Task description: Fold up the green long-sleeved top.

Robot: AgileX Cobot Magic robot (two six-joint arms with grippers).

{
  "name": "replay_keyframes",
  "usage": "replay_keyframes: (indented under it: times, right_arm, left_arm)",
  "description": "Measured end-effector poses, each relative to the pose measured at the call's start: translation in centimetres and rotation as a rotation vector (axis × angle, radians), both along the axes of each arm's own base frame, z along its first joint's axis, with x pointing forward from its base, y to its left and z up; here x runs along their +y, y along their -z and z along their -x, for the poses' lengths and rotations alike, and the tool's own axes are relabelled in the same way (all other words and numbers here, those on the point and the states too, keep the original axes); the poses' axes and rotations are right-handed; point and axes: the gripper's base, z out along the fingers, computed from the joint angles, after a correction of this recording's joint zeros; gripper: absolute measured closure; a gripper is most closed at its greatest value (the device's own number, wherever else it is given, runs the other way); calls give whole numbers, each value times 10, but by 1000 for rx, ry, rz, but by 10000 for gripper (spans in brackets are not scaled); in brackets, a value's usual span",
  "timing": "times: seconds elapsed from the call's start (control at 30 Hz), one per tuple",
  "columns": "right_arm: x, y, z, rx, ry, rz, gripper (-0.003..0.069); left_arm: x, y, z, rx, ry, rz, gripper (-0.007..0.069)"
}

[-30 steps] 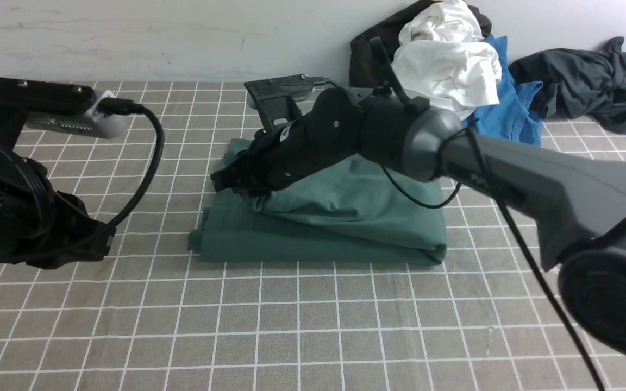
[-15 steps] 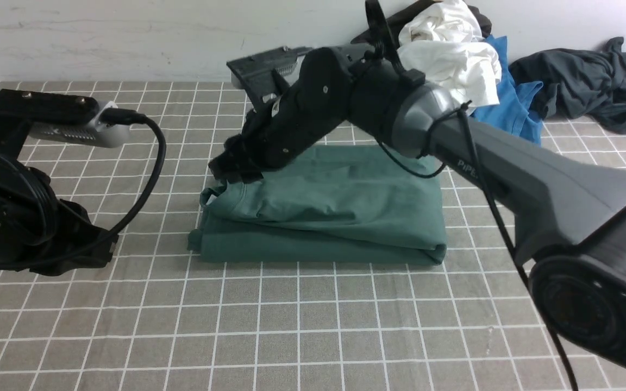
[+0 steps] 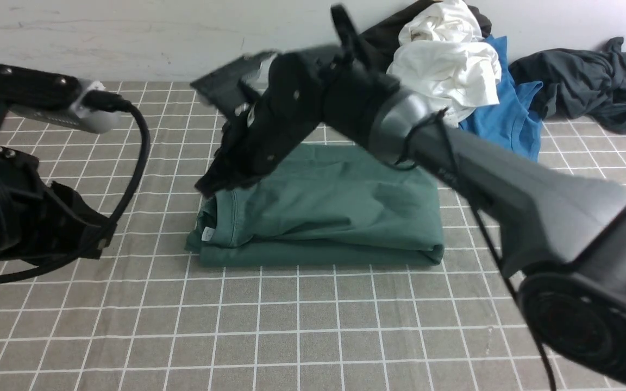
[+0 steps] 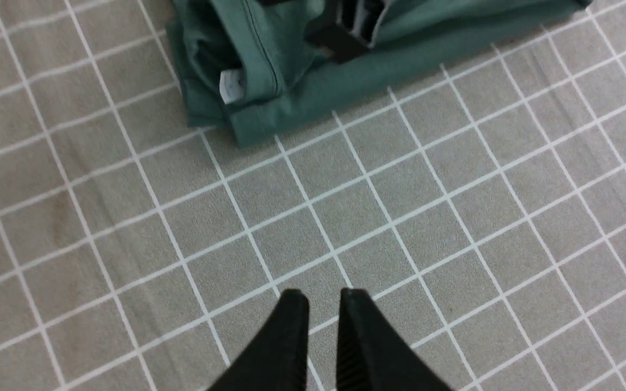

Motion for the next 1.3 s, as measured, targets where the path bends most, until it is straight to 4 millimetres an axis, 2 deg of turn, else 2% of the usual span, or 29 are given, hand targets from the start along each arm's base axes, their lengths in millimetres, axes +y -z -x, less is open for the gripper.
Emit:
replay_keyframes:
  times: [0.07, 0.13, 0.2, 0.23, 0.3, 0.33, 0.4, 0.43, 0.53, 0.57, 0.6, 0.67, 0.7, 0.77, 0.87, 0.9, 0.93, 1.0, 1.1, 1.17, 1.23, 1.27, 1.3]
  right_arm:
    - [-23, -18, -4, -6, 59, 26, 672]
    - [-47, -19, -9, 30, 131, 56, 672]
    - [-75, 4, -15, 122, 201, 133, 672]
    - [-80, 11, -16, 141, 211, 150, 673]
    - [-106, 60, -15, 270, 251, 271, 673]
    - [-115, 79, -12, 315, 262, 313, 673]
    - [-127, 101, -8, 364, 281, 356, 673]
    - [-131, 104, -7, 370, 291, 356, 673]
    - [-136, 92, -4, 347, 300, 344, 673]
    - [-141, 69, -1, 306, 304, 327, 673]
    - [-141, 65, 0, 299, 304, 323, 673]
    - [-147, 19, 9, 210, 304, 268, 673]
    - [-153, -16, 19, 144, 308, 221, 673]
    - [-163, -66, 40, 49, 315, 150, 673]
    - [-183, -119, 78, -52, 333, 63, 673]
    - [-185, -121, 81, -57, 334, 59, 673]
    - [-193, -133, 98, -82, 337, 33, 673]
    - [-207, -140, 127, -102, 337, -2, 673]
    - [-228, -125, 171, -117, 335, -48, 673]
    - [-239, -109, 195, -150, 336, -87, 673]
    - [-245, -96, 206, -169, 337, -107, 673]
    - [-254, -84, 224, -225, 340, -158, 673]
    - [-258, -72, 232, -232, 342, -166, 673]
  left_arm:
    - [1, -11, 12, -67, 0, 2, 557]
    - [3, -21, 24, -135, 2, 0, 557]
    - [4, -28, 39, -208, 6, -6, 557]
    - [4, -28, 40, -214, 6, -8, 557]
    - [7, -27, 55, -294, 5, -22, 557]
    - [8, -26, 60, -331, 5, -31, 557]
    - [10, -24, 70, -407, 8, -55, 557]
    - [11, -22, 74, -445, 9, -71, 557]
    - [14, -13, 83, -515, 10, -103, 557]
    - [15, -7, 90, -571, -1, -114, 557]
    - [16, -6, 91, -577, -3, -116, 557]
    - [18, 6, 97, -629, -30, -123, 557]
    - [20, 12, 99, -651, -44, -126, 557]
    - [20, 21, 103, -655, -52, -124, 557]
    - [21, 33, 104, -632, -51, -124, 557]
    - [21, 34, 104, -629, -51, -124, 557]
    - [20, 39, 104, -612, -47, -125, 557]
    - [20, 43, 104, -589, -38, -126, 557]
    - [18, 47, 106, -552, -16, -125, 557]
    - [18, 49, 107, -531, -4, -125, 557]
    - [17, 50, 107, -520, 3, -125, 557]
    - [17, 51, 108, -508, 11, -125, 557]
    - [17, 51, 108, -501, 15, -125, 557]
